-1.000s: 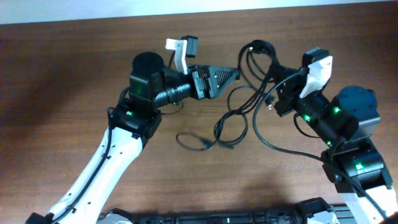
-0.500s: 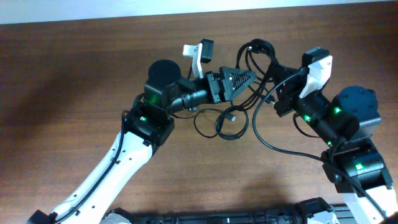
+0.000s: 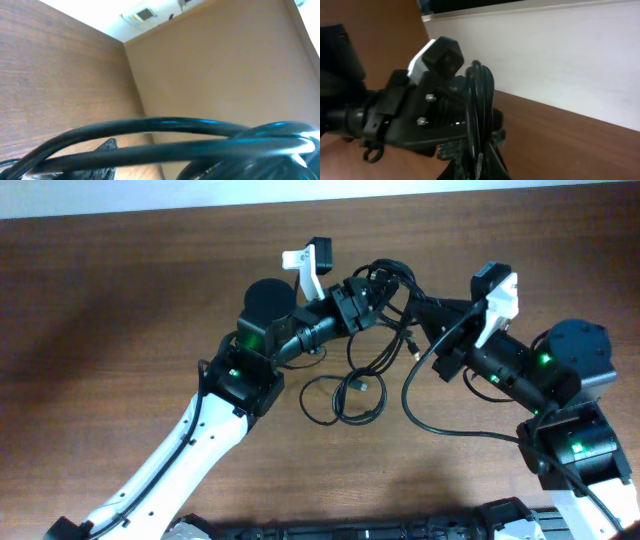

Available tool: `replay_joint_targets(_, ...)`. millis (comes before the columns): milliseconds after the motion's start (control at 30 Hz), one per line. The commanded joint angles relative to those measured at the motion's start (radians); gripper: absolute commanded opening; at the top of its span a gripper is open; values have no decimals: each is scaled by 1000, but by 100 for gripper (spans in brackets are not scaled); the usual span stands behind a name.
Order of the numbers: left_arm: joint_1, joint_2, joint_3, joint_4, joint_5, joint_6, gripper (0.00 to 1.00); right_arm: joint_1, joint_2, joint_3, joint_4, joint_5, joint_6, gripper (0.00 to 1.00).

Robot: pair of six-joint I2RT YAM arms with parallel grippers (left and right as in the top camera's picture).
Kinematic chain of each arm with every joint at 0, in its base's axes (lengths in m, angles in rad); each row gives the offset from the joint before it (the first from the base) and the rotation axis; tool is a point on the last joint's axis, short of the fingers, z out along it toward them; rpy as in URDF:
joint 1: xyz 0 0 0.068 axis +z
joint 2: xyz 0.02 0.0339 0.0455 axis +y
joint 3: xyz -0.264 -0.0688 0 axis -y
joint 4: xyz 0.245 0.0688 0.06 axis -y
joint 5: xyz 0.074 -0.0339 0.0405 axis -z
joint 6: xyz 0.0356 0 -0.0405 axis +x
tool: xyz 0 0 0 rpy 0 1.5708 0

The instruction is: Untangle cables

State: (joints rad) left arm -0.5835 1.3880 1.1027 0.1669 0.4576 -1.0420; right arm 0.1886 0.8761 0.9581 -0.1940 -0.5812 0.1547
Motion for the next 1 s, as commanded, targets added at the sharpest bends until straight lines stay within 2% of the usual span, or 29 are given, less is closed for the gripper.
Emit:
replay_joint_targets(0,-5,-2,16,4,-68,2,34,1,-4,3,7,-63,11,4)
replay_joint_targets(33,-5,-2,16,4,-92,29,23,1,-4,3,7,-63,12,4)
replay_joint_targets(100,-1,-2,16,-12,-169,86,9,1,-4,3,5,-63,12,4)
replay_joint_targets(167,9,-2,16,-46,-240,93,0,1,-4,3,-5,-63,12,4)
replay_joint_targets(300,53,-2,16,-101,-325,93,0,1,-4,3,-27,-63,12,4)
replay_joint_targets(433,109,-2,16,-116,-328,93,0,1,-4,3,-45,-45,11,4)
replay_joint_targets(567,175,-3,16,-130,-290,93,0,1,-4,3,-122,99,12,4)
replay_joint_targets(667,187,-2,16,-132,-231,107,0,1,-4,3,-153,130,11,4)
replay_joint_targets(800,182,-2,16,-131,-159,263,0,1,-4,3,-148,93,0,47)
replay_joint_targets(900,174,-2,16,-132,-38,410,0,1,-4,3,-141,4,-122,70)
replay_joint_targets(967,158,-2,16,-132,8,510,0,1,-4,3,-137,-10,-201,78)
